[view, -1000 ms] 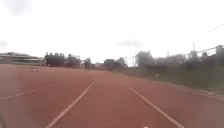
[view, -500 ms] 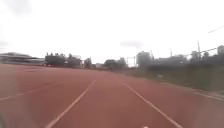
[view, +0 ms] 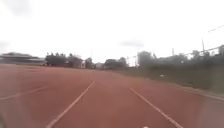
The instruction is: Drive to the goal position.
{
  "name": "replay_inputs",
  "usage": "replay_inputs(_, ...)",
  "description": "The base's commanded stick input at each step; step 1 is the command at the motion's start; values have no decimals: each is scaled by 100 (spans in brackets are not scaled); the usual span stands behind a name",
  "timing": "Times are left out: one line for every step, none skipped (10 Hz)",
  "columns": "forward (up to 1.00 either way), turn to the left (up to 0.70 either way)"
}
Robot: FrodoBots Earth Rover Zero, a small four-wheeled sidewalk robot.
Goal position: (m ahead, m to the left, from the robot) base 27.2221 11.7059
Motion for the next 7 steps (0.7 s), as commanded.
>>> replay_inputs(70, 0)
replay_inputs(70, 0)
replay_inputs(70, 0)
replay_inputs(70, 0)
replay_inputs(70, 0)
replay_inputs(70, 0)
replay_inputs(70, 0)
